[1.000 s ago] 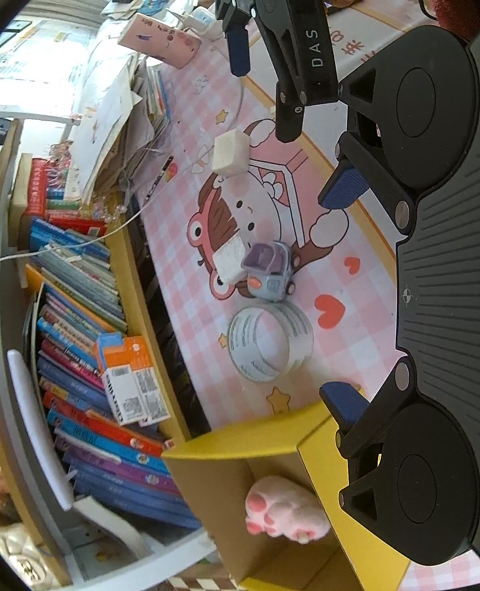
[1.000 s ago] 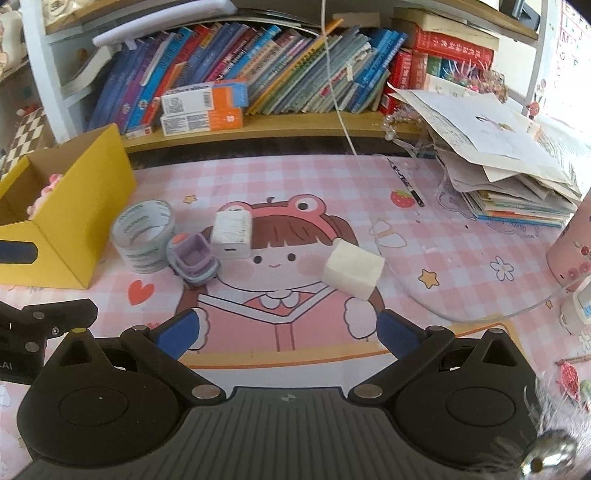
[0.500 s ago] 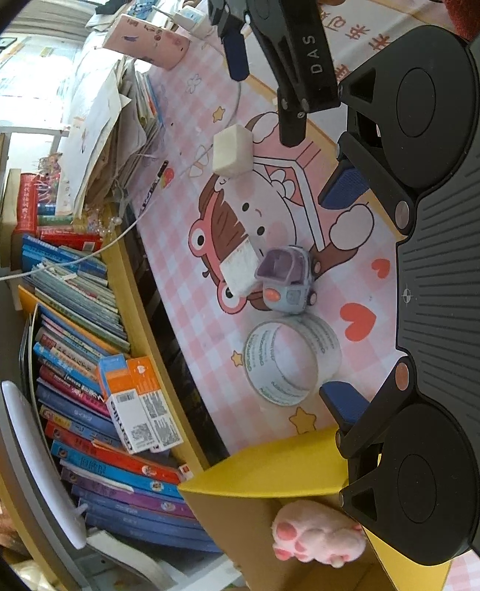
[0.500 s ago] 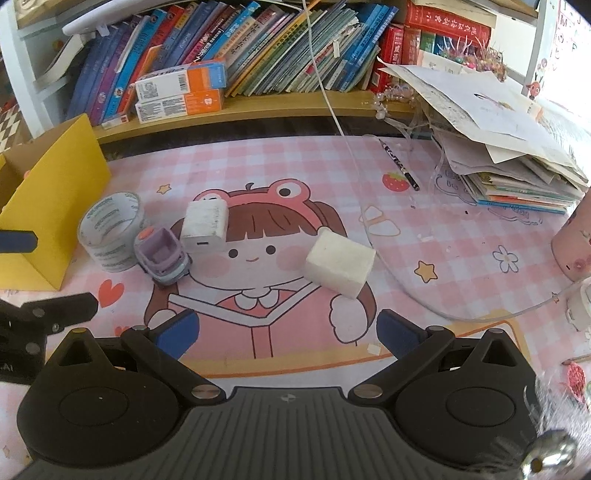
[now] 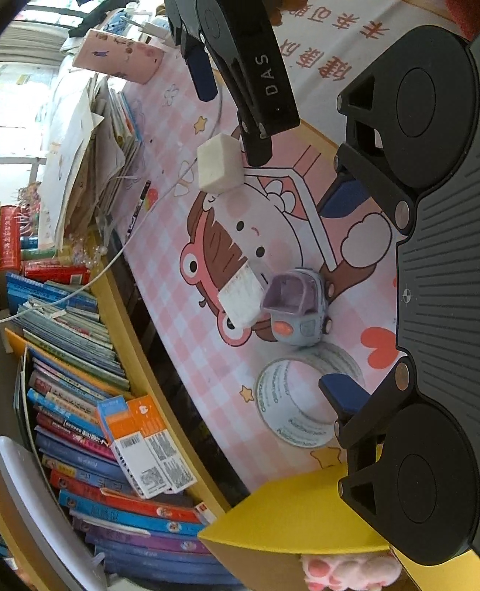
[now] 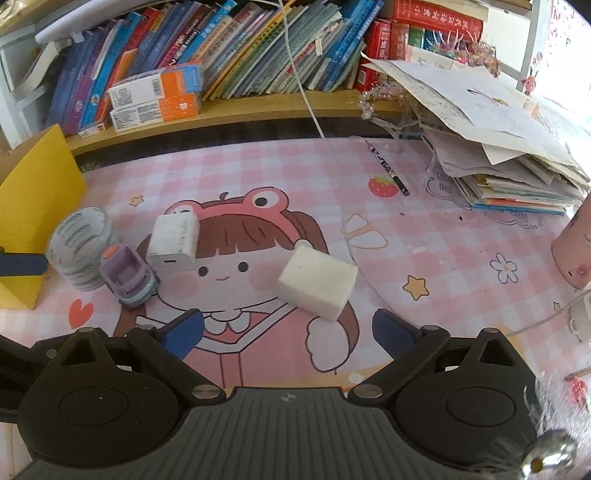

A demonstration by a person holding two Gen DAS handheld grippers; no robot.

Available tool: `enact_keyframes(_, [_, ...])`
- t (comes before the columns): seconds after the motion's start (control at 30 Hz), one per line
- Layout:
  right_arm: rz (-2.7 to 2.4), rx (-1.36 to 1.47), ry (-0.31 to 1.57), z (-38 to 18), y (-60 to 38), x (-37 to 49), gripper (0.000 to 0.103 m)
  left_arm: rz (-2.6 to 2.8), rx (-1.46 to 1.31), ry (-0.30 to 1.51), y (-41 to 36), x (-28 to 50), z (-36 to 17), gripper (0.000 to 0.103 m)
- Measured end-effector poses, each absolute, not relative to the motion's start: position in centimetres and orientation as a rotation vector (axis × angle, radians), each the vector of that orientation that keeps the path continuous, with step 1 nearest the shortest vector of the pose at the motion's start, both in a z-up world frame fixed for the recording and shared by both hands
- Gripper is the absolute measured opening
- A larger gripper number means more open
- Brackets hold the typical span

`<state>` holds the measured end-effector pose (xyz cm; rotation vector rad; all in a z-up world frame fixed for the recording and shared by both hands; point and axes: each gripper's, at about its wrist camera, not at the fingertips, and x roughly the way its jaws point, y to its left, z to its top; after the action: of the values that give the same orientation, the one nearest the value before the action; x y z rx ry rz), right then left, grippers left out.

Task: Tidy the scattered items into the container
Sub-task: 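Grasp the grey-purple toy car with the left tool while the right tool grasps the white sponge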

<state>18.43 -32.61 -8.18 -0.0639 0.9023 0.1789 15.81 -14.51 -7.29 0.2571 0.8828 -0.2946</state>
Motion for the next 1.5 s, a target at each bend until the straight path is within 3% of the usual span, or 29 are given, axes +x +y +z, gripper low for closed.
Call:
enact_keyframes(0.37, [0.166,-0.070,0.920,-9.3,-32.8,20.3,0.098,-0.323,0.220,0.898,-14.9,17.4,-8.3,0.085])
enact_keyframes(0.43, [0.161,-0.071,0.925,-9.5,-32.7,20.6,0.098,-0.331,0.225,0.903,-15.1,17.9,-8.5,0.074])
enact_keyframes(0.53, [0.157,-0.073,0.930,-9.7,-32.8,20.8,0.098,-0.338,0.229,0.918,-15.2,18.6,-9.0,0.066])
enact_keyframes(1.5, [0.165,-0.071,0.968,-11.5,-32.6,23.9,0.089,-0.312,0.263,0.958,-15.4,21.8,-11.8,0.064])
